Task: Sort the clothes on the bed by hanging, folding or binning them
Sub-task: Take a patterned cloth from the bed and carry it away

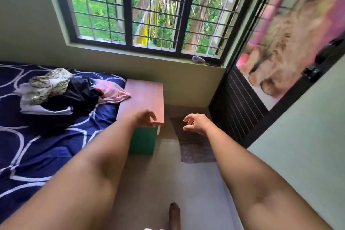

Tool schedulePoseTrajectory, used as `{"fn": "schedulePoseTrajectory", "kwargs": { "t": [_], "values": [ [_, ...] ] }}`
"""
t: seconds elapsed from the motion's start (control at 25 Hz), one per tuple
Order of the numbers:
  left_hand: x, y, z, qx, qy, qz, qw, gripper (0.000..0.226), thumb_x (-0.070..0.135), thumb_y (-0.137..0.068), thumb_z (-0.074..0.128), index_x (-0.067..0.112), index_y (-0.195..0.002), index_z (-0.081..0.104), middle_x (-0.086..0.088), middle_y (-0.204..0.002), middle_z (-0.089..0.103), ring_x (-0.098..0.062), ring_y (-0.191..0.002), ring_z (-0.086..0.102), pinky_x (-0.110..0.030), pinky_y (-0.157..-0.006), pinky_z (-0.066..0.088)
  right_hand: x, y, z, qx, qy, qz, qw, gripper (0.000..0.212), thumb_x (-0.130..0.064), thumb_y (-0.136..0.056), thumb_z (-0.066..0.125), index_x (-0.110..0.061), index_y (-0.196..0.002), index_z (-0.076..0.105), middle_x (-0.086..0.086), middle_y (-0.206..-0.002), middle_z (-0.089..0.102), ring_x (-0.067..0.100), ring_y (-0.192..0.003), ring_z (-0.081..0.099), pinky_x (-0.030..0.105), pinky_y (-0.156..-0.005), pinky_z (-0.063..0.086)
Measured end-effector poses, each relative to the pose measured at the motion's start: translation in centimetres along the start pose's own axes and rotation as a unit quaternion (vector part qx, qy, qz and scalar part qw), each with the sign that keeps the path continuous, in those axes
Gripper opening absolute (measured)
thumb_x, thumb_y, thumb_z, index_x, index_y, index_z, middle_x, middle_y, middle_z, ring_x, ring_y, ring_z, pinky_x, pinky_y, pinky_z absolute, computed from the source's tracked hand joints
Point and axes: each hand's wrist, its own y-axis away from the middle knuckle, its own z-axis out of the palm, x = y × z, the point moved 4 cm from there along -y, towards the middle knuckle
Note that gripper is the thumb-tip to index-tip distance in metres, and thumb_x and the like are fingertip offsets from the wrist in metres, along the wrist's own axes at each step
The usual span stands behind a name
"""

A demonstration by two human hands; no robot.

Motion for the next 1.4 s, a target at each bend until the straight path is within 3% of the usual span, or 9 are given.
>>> {"fn": "schedulePoseTrajectory", "kwargs": {
  "t": [0.16,0.36,0.56,0.72,0.8,0.92,1.08,1.2,1.4],
  "values": [
    [-6.9,-0.8,-3.2,0.042,0.042,-0.111,0.992,0.038,0.035,-0.088,0.064,0.025,-0.125,0.059,0.001,-0.116,0.064,-0.016,-0.105,0.058,-0.02,-0.089,0.04,-5.5,-9.9,0.3,-0.066,0.025,-0.106,0.992,0.041,-0.028,-0.082,0.074,-0.016,-0.119,0.062,0.006,-0.112,0.066,0.02,-0.098,0.062,0.026,-0.089,0.047],
    [-11.9,-0.4,-5.0,0.084,0.066,-0.22,0.97,0.036,0.038,-0.086,0.066,0.027,-0.12,0.063,0.003,-0.11,0.067,-0.016,-0.099,0.063,-0.025,-0.088,0.048,-10.2,-19.7,-0.9,-0.115,0.012,-0.16,0.98,0.037,-0.011,-0.087,0.067,-0.003,-0.122,0.059,0.018,-0.122,0.06,0.0,-0.065,0.059,0.008,-0.055,0.041],
    [-15.6,-0.3,-5.5,0.153,0.141,-0.306,0.929,0.034,0.034,-0.083,0.072,0.024,-0.115,0.066,-0.003,-0.102,0.07,-0.017,-0.093,0.066,-0.023,-0.085,0.047,-14.5,-25.8,-1.5,-0.122,0.005,-0.226,0.966,0.035,-0.014,-0.083,0.072,-0.003,-0.115,0.063,0.013,-0.103,0.064,0.026,-0.091,0.063,0.028,-0.082,0.052],
    [-18.3,0.2,-5.2,0.158,0.163,-0.359,0.905,0.037,0.037,-0.083,0.07,0.026,-0.118,0.065,-0.001,-0.108,0.069,-0.016,-0.1,0.064,-0.026,-0.093,0.047,-18.4,-27.9,0.5,-0.159,-0.021,-0.247,0.956,0.035,0.001,-0.092,0.052,0.014,-0.124,0.051,0.004,-0.078,0.054,0.008,-0.06,0.055,0.015,-0.049,0.048],
    [-20.6,0.7,-5.3,0.177,0.177,-0.39,0.886,0.037,0.04,-0.082,0.071,0.029,-0.117,0.065,0.002,-0.104,0.069,-0.014,-0.097,0.065,-0.027,-0.092,0.048,-20.9,-29.9,1.8,-0.148,0.022,-0.298,0.943,0.037,-0.006,-0.092,0.056,0.006,-0.126,0.054,0.009,-0.086,0.061,0.012,-0.065,0.059,0.021,-0.061,0.05],
    [-23.9,0.8,-5.0,0.18,0.19,-0.41,0.874,0.037,0.039,-0.083,0.07,0.029,-0.117,0.064,0.007,-0.095,0.067,-0.012,-0.09,0.067,-0.025,-0.088,0.05,-24.0,-31.5,3.9,-0.201,0.086,-0.328,0.919,0.037,-0.021,-0.086,0.069,-0.007,-0.12,0.062,0.012,-0.11,0.065,0.026,-0.097,0.06,0.028,-0.083,0.041],
    [-29.2,-0.3,-5.6,0.178,0.213,-0.422,0.863,0.038,0.042,-0.083,0.068,0.03,-0.118,0.063,0.008,-0.097,0.066,-0.012,-0.091,0.066,-0.025,-0.088,0.05,-28.1,-35.1,5.7,-0.185,0.159,-0.368,0.897,0.032,-0.024,-0.084,0.069,-0.01,-0.112,0.065,0.009,-0.104,0.066,0.024,-0.091,0.058,0.028,-0.076,0.04],
    [-34.5,-1.6,-7.4,0.181,0.213,-0.419,0.864,0.041,0.044,-0.083,0.068,0.031,-0.121,0.062,0.008,-0.104,0.067,-0.011,-0.095,0.064,-0.025,-0.089,0.049,-32.3,-38.6,6.4,-0.18,0.157,-0.363,0.901,0.028,-0.027,-0.087,0.064,-0.008,-0.107,0.066,0.003,-0.081,0.064,0.022,-0.081,0.059,0.029,-0.069,0.045],
    [-41.5,-2.9,-11.1,0.184,0.203,-0.428,0.861,0.041,0.044,-0.083,0.066,0.033,-0.122,0.061,0.009,-0.116,0.067,-0.012,-0.109,0.061,-0.024,-0.093,0.045,-39.1,-42.7,7.0,-0.147,0.198,-0.391,0.887,0.031,-0.028,-0.088,0.063,-0.008,-0.11,0.067,0.014,-0.106,0.068,0.03,-0.097,0.062,0.035,-0.086,0.046]
  ]
}}
